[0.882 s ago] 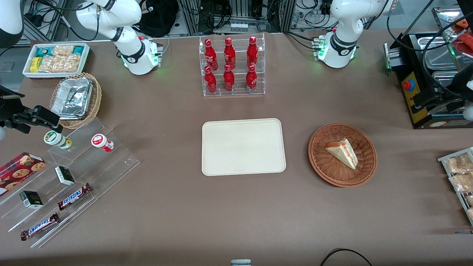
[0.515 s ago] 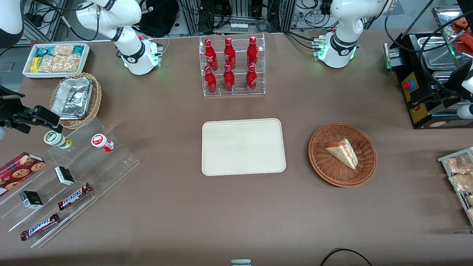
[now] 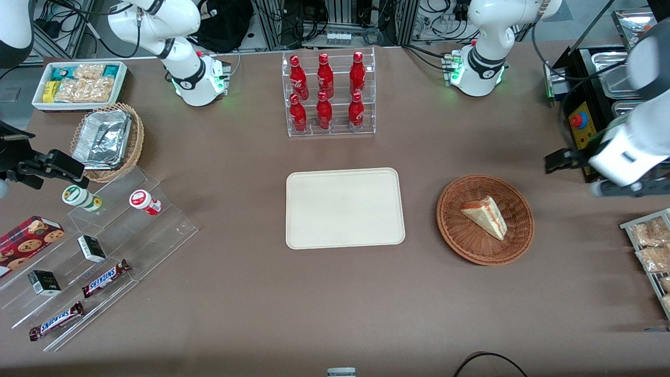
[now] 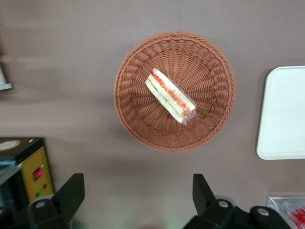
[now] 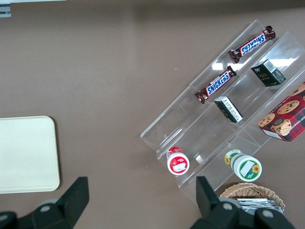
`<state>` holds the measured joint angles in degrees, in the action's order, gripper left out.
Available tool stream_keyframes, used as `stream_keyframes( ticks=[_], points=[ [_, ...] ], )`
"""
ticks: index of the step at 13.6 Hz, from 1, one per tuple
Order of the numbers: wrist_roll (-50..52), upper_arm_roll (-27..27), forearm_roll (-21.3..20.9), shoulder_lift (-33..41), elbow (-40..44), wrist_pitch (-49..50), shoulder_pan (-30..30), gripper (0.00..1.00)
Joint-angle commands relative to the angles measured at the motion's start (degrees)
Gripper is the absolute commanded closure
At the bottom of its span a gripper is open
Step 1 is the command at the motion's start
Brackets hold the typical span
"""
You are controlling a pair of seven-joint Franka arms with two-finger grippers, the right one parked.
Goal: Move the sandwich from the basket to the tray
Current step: 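Move the left gripper over the sandwich in the wicker basket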
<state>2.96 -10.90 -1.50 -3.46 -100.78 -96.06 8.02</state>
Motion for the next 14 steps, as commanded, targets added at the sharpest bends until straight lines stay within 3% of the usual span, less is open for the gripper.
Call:
stream_keyframes(
  ticks=[1, 7, 14],
  points=[
    [5.27, -0.88, -0.87, 4.87, -11.08, -7.81, 0.59, 0.0],
    [34.09, -4.83, -0.6, 3.99, -20.84, -22.48, 0.59, 0.0],
    [47.73, -6.24, -0.69, -2.85, -26.04, -36.73, 0.51, 0.0]
  ],
)
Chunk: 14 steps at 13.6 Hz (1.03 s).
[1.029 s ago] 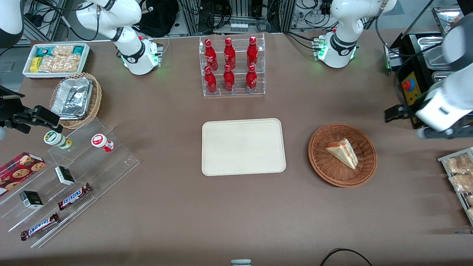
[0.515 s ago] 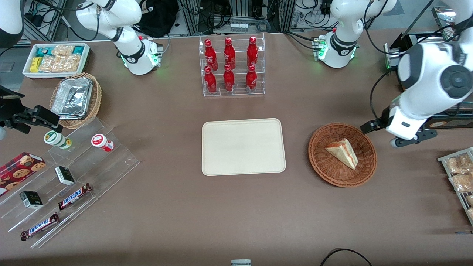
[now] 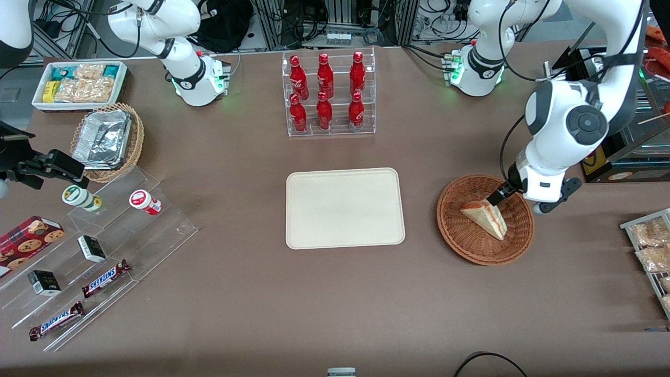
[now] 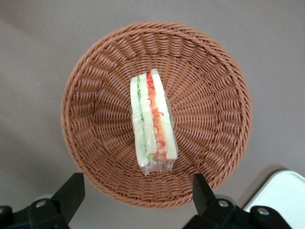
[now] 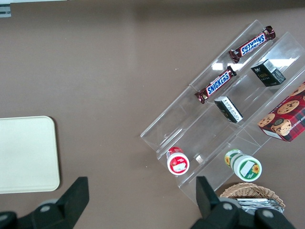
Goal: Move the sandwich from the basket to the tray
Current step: 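Lower the left gripper and close it on the wrapped sandwich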
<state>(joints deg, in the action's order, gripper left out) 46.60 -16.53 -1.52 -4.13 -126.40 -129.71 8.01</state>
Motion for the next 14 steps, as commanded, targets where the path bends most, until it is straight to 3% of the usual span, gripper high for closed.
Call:
stream_keyframes(
  ticks=[1, 12, 13, 14],
  points=[
    [5.94, -0.6, -0.76, -3.86, -0.42, -5.71, 0.51, 0.0],
    [6.13, -0.43, -1.03, -10.28, -0.16, -8.02, 0.69, 0.01],
    [6.05, -0.43, -1.03, -10.72, 0.1, -8.28, 0.69, 0.02],
    [6.04, -0.34, -1.03, -11.08, 0.28, -9.06, 0.77, 0.11]
  ],
)
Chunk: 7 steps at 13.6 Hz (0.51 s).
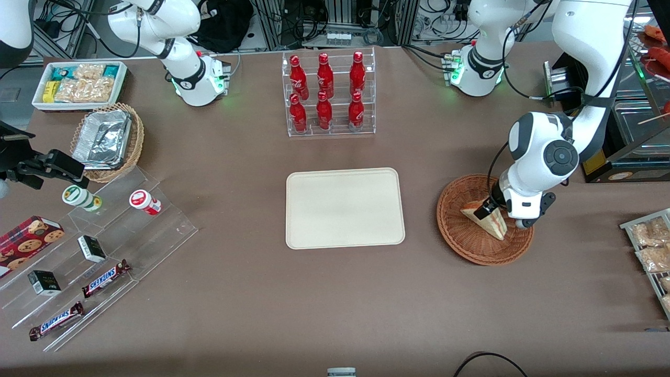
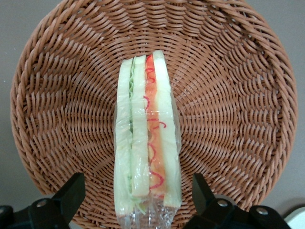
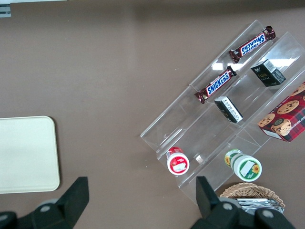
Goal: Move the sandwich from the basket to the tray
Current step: 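Lower the left gripper and close it on the wrapped sandwich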
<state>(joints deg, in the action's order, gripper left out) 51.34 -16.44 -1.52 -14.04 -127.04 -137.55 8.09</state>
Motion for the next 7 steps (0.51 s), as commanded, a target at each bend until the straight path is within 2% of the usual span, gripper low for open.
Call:
stream_keyframes(
  ticks=[1, 2, 3, 7],
  points=[
    [1.65, -0.43, -0.94, -1.6, 1.53, -1.32, 0.7, 0.38],
    [1.92, -0.43, -0.94, -2.47, 2.4, -1.23, 0.7, 0.73],
    [1.92, -0.34, -1.03, -2.83, 2.67, -1.23, 0.62, 0.84],
    [1.48, -0.34, -1.11, -2.83, 3.37, -1.05, 0.7, 0.88]
  ],
)
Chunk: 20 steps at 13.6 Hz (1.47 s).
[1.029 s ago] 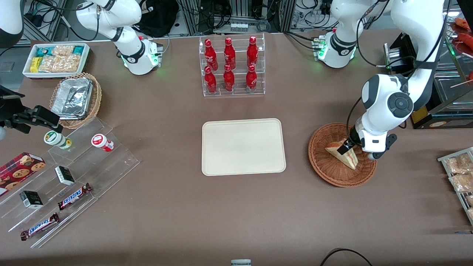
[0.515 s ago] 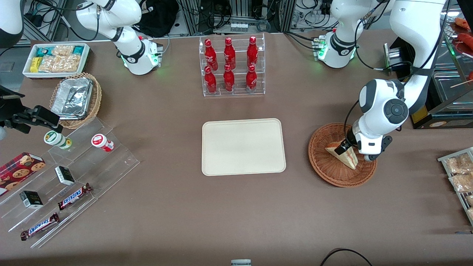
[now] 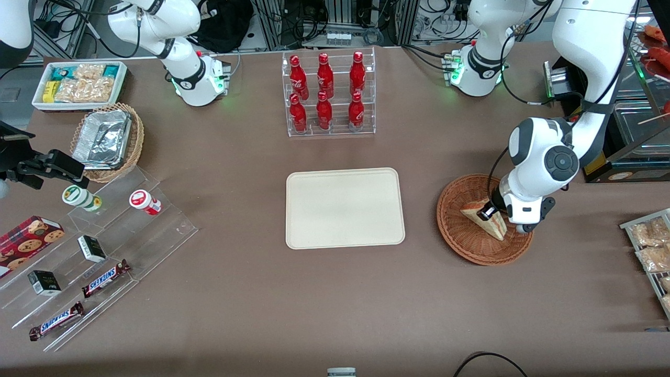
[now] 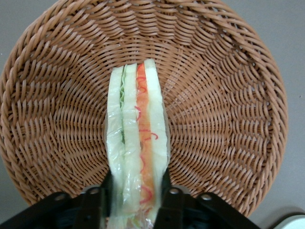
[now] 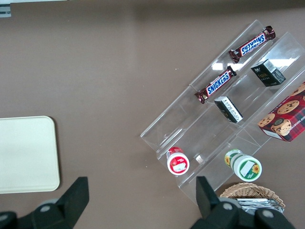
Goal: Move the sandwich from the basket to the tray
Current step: 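Lower the left gripper and close it on the wrapped sandwich, then lift the sandwich and carry it over the cream tray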
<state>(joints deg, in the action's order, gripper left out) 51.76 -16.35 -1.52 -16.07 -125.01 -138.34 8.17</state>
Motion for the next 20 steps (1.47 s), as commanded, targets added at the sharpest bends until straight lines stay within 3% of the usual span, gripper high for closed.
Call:
stream_keyframes(
  ticks=[1, 4, 7, 9, 13, 20],
  points=[
    [0.88, -0.35, -1.55, -0.55, 2.13, 0.09, 0.62, 0.88],
    [0.88, -0.43, -7.43, 1.47, 7.2, 8.22, 0.36, 0.88],
    [0.97, -0.87, -7.62, 1.3, 20.38, 26.4, -1.92, 0.88],
    [0.88, -0.87, -7.62, 1.12, 24.88, 31.62, -4.99, 0.88],
    [0.97, -0.96, -7.27, -1.94, 31.74, 37.26, -15.61, 0.88],
    [1.5, -0.87, -7.44, -10.55, 34.39, 32.89, -32.32, 0.89]
  ],
)
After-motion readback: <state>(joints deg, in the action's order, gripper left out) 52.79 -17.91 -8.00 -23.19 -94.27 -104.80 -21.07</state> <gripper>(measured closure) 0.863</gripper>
